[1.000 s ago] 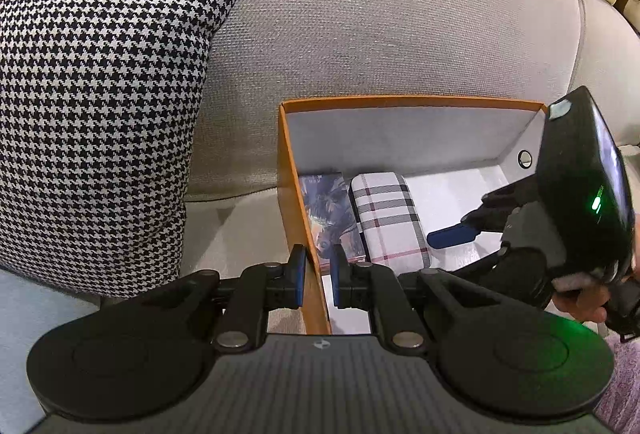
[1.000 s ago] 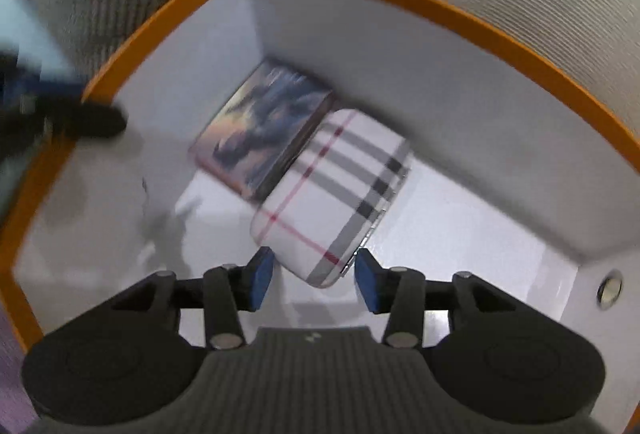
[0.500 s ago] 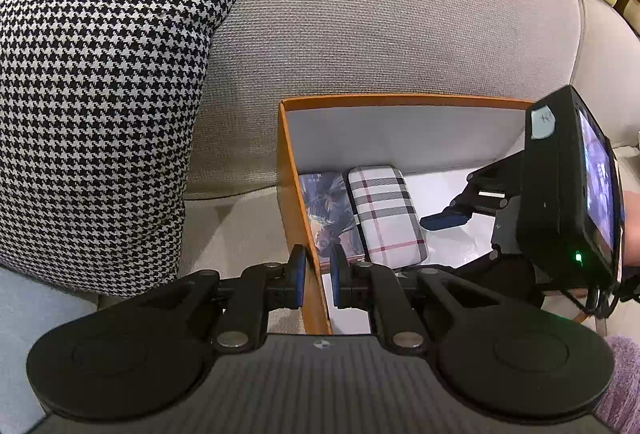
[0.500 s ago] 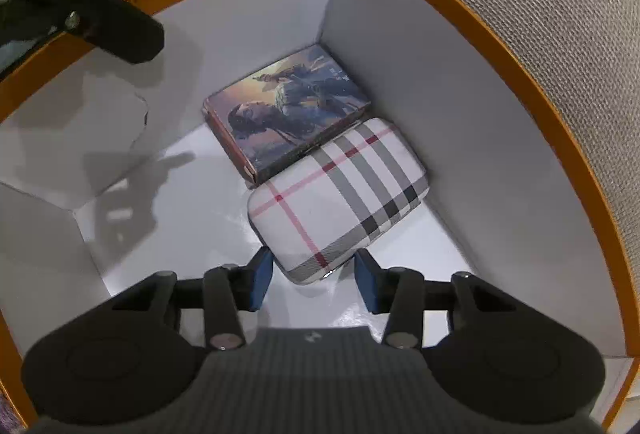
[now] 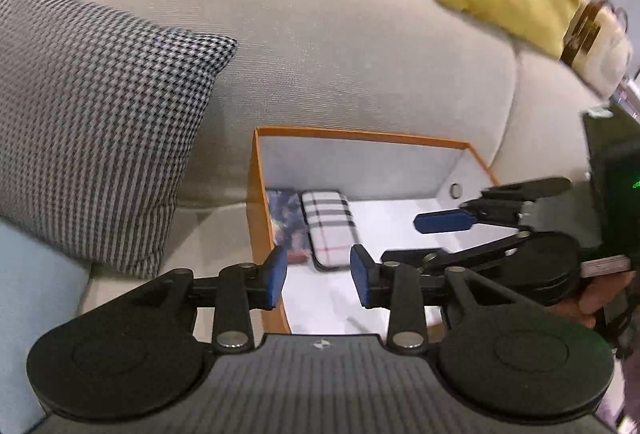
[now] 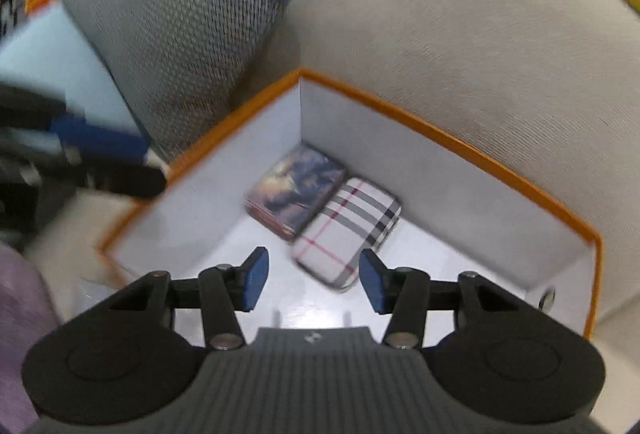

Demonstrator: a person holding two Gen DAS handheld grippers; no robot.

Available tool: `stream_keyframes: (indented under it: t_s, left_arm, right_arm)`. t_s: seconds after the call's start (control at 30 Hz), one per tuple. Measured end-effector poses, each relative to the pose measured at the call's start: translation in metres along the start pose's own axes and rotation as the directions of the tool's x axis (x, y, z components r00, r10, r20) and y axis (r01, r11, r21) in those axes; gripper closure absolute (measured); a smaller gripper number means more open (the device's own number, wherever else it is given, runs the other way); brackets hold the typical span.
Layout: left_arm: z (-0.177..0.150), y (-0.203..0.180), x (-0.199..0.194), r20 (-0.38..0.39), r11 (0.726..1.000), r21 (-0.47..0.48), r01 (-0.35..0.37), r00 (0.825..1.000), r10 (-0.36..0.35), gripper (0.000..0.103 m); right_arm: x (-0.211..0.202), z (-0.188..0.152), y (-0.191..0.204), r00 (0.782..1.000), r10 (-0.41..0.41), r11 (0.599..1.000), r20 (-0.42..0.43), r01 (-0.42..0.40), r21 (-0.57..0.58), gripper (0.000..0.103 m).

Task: Organize rigid objects
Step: 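Withdraw both tools and lower them toward the clear cube and gold box, then grasp the clear cube box with the left tool while the right tool grasps the gold box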

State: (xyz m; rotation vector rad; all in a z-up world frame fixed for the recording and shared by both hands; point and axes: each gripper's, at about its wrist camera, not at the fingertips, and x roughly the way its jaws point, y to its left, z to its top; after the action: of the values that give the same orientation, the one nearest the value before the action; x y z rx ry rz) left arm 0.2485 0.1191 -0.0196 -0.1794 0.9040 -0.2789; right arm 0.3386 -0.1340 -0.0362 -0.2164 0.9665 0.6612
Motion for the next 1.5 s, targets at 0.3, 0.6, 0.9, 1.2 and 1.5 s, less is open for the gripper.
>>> stream_keyframes:
  t_s: [0.3,0.6,0.9,1.2,1.5]
  left_arm:
    - [-0.077,0.009,-0.035,-0.05,0.994,-0.08,-0.075,0.996,0.072,0.054]
    - [-0.113,0.061,-0.009,-0.12,0.869,-0.466,-0.167,0.985,0.125,0.025]
    - [-0.115,0.071,0.033,-0.196,0.854,-0.465,-0.235,0.967,0.16,0.024]
    - [-0.116,0.083,0.045,-0.206,0.868,-0.459,-0.191,0.973,0.105,0.042]
    - [-0.118,0.106,0.031,-0.215,0.861,-0.459,-0.219,0.968,0.132,0.044]
  right_arm:
    - [-0.053,-0.07,0.043,0.993,0.002,0.987,0.116,-0.021,0.16,0.052]
    - [-0.008,-0.109,0.087,0.999,0.04,0.928,0.004,-0.038,0.37,0.051]
    - [0.014,-0.098,0.093,0.999,0.025,0.923,-0.035,-0.01,0.385,0.043]
    - [0.037,-0.091,0.097,0.996,0.035,0.924,-0.086,0.0,0.382,0.043]
    - [0.057,-0.079,0.111,0.989,0.024,0.93,-0.149,0.032,0.366,0.035]
